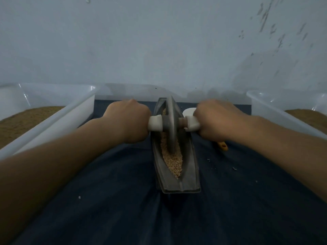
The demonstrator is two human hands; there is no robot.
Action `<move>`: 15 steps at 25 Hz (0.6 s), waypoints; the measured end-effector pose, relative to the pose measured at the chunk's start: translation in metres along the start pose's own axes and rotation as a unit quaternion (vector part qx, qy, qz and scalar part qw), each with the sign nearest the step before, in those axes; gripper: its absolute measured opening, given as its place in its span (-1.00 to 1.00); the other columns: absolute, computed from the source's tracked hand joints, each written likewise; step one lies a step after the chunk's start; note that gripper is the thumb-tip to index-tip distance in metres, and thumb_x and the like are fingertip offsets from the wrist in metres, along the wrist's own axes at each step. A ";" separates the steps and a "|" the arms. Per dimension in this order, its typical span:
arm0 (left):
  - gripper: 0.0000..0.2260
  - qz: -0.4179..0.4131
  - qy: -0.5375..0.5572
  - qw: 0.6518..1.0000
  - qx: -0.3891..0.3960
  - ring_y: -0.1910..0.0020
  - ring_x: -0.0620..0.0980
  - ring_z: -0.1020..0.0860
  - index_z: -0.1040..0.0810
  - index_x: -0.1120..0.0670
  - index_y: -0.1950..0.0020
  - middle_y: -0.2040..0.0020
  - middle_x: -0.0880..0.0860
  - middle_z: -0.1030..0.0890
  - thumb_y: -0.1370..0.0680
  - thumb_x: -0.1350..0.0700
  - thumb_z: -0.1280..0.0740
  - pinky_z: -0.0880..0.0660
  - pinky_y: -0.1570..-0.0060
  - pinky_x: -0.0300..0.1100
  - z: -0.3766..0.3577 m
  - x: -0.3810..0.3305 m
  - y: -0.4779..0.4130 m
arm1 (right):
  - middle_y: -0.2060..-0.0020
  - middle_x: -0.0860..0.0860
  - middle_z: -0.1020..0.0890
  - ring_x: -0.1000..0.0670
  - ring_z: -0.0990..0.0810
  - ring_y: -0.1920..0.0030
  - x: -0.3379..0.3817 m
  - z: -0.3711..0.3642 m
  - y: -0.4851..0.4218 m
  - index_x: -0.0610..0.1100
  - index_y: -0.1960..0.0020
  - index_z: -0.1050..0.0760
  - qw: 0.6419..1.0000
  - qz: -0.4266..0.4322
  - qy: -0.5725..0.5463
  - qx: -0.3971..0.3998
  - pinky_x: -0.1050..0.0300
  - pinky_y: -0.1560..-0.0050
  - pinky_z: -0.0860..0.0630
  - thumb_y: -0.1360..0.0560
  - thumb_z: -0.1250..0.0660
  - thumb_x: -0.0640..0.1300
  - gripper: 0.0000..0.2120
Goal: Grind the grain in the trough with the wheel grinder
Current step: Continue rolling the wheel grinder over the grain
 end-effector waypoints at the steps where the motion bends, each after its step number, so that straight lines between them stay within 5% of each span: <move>1: -0.91 -0.008 -0.001 1.000 -0.012 0.37 -0.07 -0.40 -0.50 -0.13 0.14 0.30 -0.11 -0.45 -0.43 -0.09 -0.35 -0.30 0.41 -0.17 0.002 0.000 0.008 | 0.39 0.10 -0.43 0.04 -0.43 0.40 -0.001 -0.001 0.011 0.04 0.32 -0.33 0.999 -0.001 -0.013 -0.035 0.16 0.46 -0.31 -0.39 -0.44 0.01 -0.71; 4: -0.89 -0.006 -0.037 0.995 -0.087 0.45 -0.09 -0.30 -0.45 -0.15 0.18 0.36 -0.11 -0.37 -0.42 -0.10 -0.36 -0.18 0.47 -0.22 0.007 -0.003 0.008 | 0.49 0.14 -0.35 0.09 -0.31 0.51 -0.007 -0.003 0.025 0.14 0.30 -0.31 0.990 -0.028 -0.007 -0.140 0.26 0.48 -0.11 -0.31 -0.40 0.09 -0.75; 9: -0.89 0.050 -0.061 0.992 -0.098 0.23 0.10 -0.53 -0.57 -0.03 -0.03 0.24 0.01 -0.41 -0.55 0.08 -0.28 -0.36 0.31 -0.09 0.018 -0.008 -0.023 | 0.28 0.07 -0.55 -0.04 -0.52 0.28 -0.014 -0.018 -0.016 0.08 0.21 -0.42 0.992 -0.098 -0.067 -0.044 0.11 0.33 -0.38 -0.44 -0.38 0.14 -0.80; 11: -0.91 0.037 -0.063 0.994 -0.084 0.22 0.08 -0.53 -0.56 -0.02 -0.02 0.25 0.00 -0.39 -0.55 0.09 -0.30 -0.36 0.31 -0.09 0.019 -0.009 -0.016 | 0.28 0.06 -0.53 -0.05 -0.47 0.30 -0.014 -0.016 -0.012 0.08 0.17 -0.46 0.992 -0.099 -0.065 -0.036 0.11 0.33 -0.34 -0.44 -0.38 0.10 -0.85; 13: -0.93 0.010 -0.063 0.994 -0.093 0.38 -0.01 -0.40 -0.48 -0.06 0.08 0.32 -0.05 -0.33 -0.50 0.05 -0.36 -0.27 0.39 -0.13 0.018 -0.010 0.006 | 0.41 0.11 -0.39 0.03 -0.33 0.44 -0.008 -0.004 0.012 0.06 0.28 -0.37 0.991 -0.065 -0.030 -0.110 0.18 0.44 -0.19 -0.35 -0.41 0.06 -0.79; 15: -0.72 -0.023 -0.086 0.987 -0.135 0.51 -0.10 -0.13 -0.34 -0.10 0.22 0.42 -0.09 -0.20 -0.37 0.01 -0.46 -0.07 0.48 -0.23 0.022 -0.017 0.029 | 0.51 0.15 -0.17 0.16 -0.09 0.52 0.000 0.009 0.043 0.03 0.37 -0.29 0.977 -0.042 0.026 -0.206 0.30 0.47 0.00 -0.17 -0.45 0.04 -0.68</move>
Point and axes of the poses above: each hand's wrist, its own y-axis away from the middle knuckle, its own z-axis out of the back of the hand, x = y × z, the point moved 10 cm from there along -y, towards the middle knuckle
